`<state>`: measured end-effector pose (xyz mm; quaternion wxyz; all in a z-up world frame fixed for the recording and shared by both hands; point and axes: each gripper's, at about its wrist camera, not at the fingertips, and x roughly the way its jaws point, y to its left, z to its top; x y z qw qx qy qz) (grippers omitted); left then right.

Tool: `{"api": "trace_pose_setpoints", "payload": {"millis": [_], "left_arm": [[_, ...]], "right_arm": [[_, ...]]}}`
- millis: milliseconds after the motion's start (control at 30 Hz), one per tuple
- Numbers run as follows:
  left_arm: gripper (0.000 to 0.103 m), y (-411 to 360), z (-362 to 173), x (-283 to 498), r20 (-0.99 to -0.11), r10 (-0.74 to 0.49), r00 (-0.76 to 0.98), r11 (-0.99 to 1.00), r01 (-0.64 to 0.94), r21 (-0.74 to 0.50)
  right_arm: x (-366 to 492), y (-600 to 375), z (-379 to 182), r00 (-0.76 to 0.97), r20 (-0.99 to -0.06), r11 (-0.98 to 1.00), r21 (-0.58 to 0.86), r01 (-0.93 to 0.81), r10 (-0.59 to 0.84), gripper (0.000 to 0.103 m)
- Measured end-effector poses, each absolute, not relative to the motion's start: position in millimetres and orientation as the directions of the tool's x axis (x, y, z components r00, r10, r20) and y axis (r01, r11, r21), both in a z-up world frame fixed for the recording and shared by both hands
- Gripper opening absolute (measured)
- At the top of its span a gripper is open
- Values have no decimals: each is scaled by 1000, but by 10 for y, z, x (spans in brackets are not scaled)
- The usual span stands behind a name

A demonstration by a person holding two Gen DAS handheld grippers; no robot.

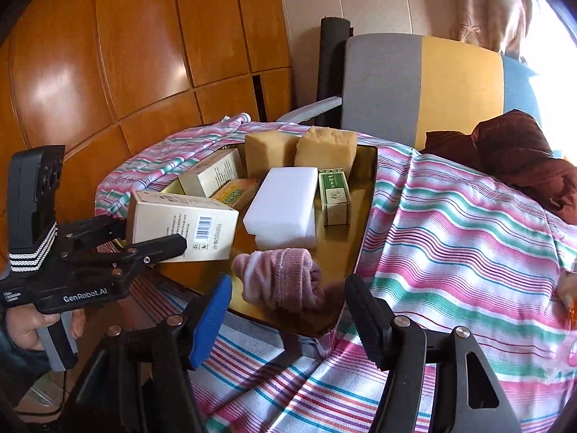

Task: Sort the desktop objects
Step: 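Lower the box and sock into the tray and open both tools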

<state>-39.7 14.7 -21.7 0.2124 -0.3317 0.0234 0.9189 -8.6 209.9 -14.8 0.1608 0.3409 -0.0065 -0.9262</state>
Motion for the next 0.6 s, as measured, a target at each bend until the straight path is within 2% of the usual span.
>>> {"api": "trace_pose_setpoints", "payload": {"millis": [167, 333, 500, 600], "left_arm": [[51, 48, 10, -456, -557, 352, -752, -925, -371, -84], [51, -139, 239, -834, -509, 276, -815, -958, -277, -75], [51, -327, 365, -1256, -486, 200, -851, -980, -182, -85], [51, -302, 349, -1441, -511, 207, -834, -978, -183, -98]], "right_arm": [[-20, 2166, -117, -733, -609, -950, 137, 280, -303, 66], [37, 2157, -79, -748, -593, -952, 120, 282, -297, 67], [50, 2119, -89, -751, -595, -953, 99, 286, -287, 68], [41, 2110, -109, -749, -597, -953, 98, 287, -287, 69]]}}
